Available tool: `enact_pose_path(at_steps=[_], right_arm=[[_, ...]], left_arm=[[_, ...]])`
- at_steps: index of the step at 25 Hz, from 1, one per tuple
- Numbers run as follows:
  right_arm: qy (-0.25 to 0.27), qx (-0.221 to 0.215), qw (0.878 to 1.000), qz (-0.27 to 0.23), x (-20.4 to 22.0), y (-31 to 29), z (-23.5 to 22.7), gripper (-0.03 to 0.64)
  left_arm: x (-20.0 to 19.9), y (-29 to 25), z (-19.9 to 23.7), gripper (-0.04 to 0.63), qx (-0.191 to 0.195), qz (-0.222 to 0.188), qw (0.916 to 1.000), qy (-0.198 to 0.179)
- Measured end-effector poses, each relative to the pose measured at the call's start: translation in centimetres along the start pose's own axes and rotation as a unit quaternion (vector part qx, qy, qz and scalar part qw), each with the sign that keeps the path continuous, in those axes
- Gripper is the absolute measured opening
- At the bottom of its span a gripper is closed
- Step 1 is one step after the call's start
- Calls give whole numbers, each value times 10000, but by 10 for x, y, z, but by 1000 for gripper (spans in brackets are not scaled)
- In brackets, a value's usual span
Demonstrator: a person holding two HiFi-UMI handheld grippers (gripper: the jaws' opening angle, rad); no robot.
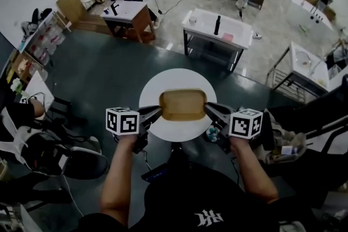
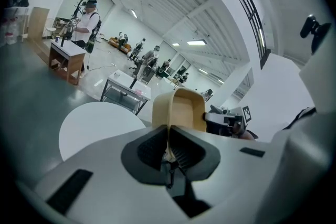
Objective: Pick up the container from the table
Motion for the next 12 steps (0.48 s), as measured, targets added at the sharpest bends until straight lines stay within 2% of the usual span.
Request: enact_pose_path(at_steps=[7, 12], right_arm=[[-179, 10, 9998, -42, 41, 56, 7, 58], [-270, -30, 9996, -64, 61, 74, 15, 58]], left_arm=[[48, 6, -43, 23, -37, 163, 9999, -15], [70, 19, -61, 23, -128, 254, 9996, -8]])
Point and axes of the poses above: the fingertips, and each gripper's own axes: y backward along the fingers, z to its left, x out of its underside, the point moved 9 cm from there along y, backward along the fingers, and after that the axes turned 4 degrees about -z, right-handed, at the moved point
